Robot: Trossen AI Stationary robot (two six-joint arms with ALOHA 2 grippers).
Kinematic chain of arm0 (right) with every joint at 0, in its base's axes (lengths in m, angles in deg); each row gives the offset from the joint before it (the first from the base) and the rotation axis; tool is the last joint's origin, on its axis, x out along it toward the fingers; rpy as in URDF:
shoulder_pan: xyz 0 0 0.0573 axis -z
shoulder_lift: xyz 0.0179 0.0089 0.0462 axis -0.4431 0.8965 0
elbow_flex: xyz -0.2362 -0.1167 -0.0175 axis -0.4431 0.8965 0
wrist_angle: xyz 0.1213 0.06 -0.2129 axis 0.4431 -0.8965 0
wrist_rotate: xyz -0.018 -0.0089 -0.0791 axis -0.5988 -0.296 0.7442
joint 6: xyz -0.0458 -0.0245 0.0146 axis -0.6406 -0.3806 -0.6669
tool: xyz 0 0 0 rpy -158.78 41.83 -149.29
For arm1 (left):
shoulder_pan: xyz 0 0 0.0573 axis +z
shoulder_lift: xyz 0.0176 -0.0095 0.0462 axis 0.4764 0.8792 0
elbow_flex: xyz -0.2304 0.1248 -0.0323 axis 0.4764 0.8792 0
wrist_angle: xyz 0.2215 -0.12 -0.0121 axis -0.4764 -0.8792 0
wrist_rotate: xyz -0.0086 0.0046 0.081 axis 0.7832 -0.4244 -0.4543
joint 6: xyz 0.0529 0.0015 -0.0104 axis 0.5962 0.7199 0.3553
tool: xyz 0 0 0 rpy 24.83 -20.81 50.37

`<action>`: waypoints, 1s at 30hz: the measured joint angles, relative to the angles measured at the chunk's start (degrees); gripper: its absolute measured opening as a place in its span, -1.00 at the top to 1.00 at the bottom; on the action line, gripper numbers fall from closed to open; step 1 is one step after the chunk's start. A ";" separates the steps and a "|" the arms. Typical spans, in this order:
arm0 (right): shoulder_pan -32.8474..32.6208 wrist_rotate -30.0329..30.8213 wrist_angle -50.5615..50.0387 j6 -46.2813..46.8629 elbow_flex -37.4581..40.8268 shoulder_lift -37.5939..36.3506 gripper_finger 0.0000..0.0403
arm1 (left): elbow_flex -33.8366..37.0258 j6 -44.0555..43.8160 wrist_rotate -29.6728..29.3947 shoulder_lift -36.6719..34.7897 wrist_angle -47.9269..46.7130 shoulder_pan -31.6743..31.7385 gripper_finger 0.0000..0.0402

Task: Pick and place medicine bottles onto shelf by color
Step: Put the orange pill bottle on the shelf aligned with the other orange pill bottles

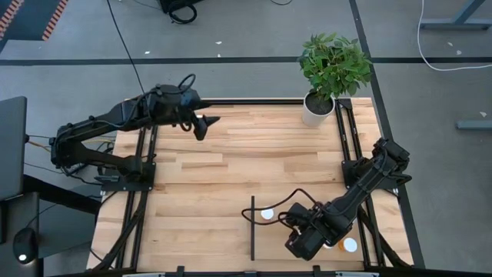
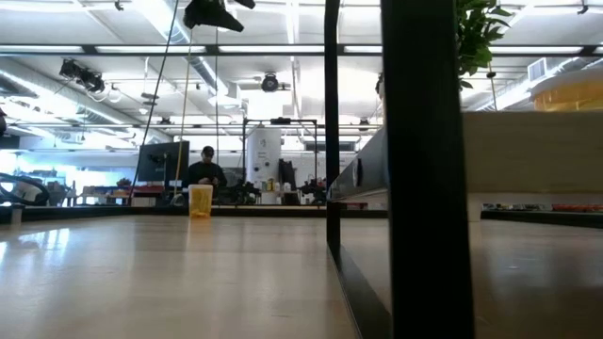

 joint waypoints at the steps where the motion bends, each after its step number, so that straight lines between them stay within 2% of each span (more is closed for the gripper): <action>1: 0.02 0.31 -0.43 0.04 0.11 0.00 -0.33 | 0.00 0.02 0.00 0.00 -0.19 0.00 -0.50; 5: -0.05 0.59 -0.01 1.48 2.16 0.00 -0.31 | 0.00 0.04 0.00 0.02 -1.30 0.00 -0.50; 11: -1.62 0.26 6.06 4.13 5.22 0.02 -0.31 | 0.00 0.00 0.00 0.02 -3.54 0.00 -0.50; 16: -2.61 0.68 6.70 6.32 5.66 0.02 -0.30 | 0.00 -0.24 0.00 0.04 -4.60 0.00 -0.50; 23: -3.28 5.26 9.43 7.81 6.01 0.01 -0.30 | 0.00 -0.39 0.00 0.03 -4.58 0.00 -0.50; 30: -3.74 4.17 10.76 9.53 7.39 0.07 -0.30 | 0.00 -0.59 0.00 0.04 -4.67 0.00 -0.50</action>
